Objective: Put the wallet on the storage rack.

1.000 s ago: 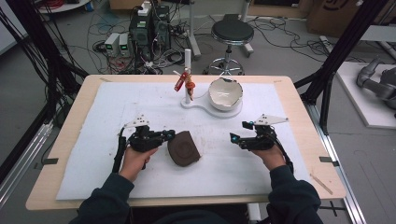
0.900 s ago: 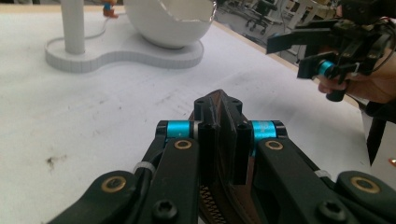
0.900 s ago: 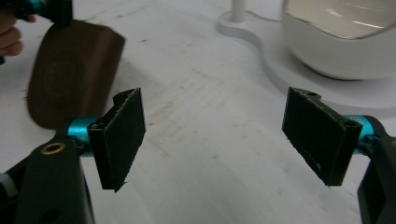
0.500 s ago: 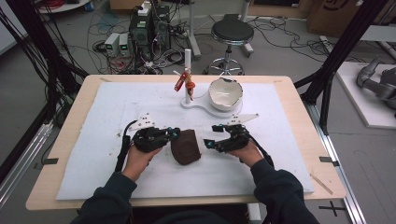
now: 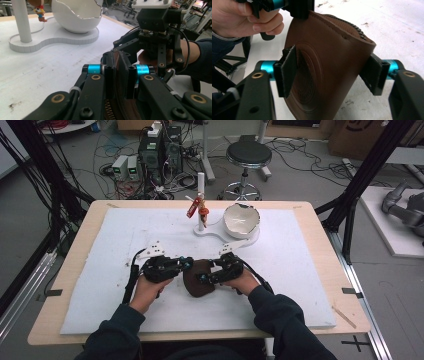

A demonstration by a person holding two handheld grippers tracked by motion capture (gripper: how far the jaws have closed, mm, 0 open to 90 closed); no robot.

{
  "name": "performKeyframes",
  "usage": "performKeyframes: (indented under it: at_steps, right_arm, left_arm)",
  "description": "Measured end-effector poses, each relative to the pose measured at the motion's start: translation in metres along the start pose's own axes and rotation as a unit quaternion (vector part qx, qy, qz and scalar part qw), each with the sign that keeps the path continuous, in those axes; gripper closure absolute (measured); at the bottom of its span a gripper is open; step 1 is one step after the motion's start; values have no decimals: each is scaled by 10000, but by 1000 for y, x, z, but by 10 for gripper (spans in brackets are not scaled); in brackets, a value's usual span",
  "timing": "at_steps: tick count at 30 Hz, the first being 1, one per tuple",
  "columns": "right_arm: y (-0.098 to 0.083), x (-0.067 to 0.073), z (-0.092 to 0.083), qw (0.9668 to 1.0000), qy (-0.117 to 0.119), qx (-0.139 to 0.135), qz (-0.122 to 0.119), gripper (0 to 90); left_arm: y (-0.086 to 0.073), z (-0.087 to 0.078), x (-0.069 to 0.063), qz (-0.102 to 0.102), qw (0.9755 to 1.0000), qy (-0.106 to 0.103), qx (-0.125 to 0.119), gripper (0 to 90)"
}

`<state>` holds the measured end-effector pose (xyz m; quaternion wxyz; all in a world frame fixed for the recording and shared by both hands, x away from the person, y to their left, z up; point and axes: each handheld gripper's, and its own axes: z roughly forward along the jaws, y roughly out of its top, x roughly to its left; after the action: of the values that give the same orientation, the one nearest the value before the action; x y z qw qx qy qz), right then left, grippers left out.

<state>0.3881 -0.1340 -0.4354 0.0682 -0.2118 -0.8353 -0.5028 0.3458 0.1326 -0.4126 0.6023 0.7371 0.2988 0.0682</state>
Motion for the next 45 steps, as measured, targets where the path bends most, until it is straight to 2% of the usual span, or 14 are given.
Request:
performKeyframes:
  at_steps: [3,5,7,9,12,14,16,17,20,26,29,33,39,45]
  right_arm:
    - [1,-2,-6,9998,167,-79,86,501]
    - [2,-3,-8,9995,280,-88,123,537]
    - [2,-4,-11,9986,449,-122,268,580]
    - [2,-5,-16,9983,462,-170,315,606]
    - [5,-6,-28,9985,279,-436,201,651]
    - [6,-7,-38,9982,40,-583,131,654]
    - [6,-8,-48,9971,-106,-731,179,655]
    - [6,-10,-53,9964,-196,-799,185,655]
    - [9,-12,-70,9936,-543,-985,93,655]
    - [18,-16,-103,9850,-1124,-1307,-87,654]
    - [24,-20,-116,9823,-1332,-1308,-129,654]
    - [37,-26,-131,9778,-1555,-1387,-205,655]
    - [60,-37,-146,9718,-1865,-1402,-340,654]
    - [80,-51,-153,9612,-2279,-1476,-485,654]
  left_arm:
    - [0,-3,5,-110,9999,117,-26,706]
    - [-1,-5,9,-198,9996,145,-116,606]
    - [0,-11,14,-292,9989,280,-244,498]
    - [1,-20,20,-358,9978,423,-374,447]
    - [1,-35,30,-462,9952,681,-521,374]
    - [1,-45,37,-402,9939,923,-456,333]
    - [1,-54,42,-338,9900,1309,-400,216]
    - [1,-58,45,-336,9887,1407,-396,197]
    - [0,-69,52,-282,9850,1657,-380,196]
    - [-5,-83,61,2,9805,1948,-254,196]
    - [-9,-85,65,-58,9804,1961,-181,198]
    - [-14,-86,69,-143,9790,2033,-52,198]
    - [-15,-88,71,-191,9789,2031,-114,197]
    - [-15,-89,73,-262,9795,1995,-65,196]
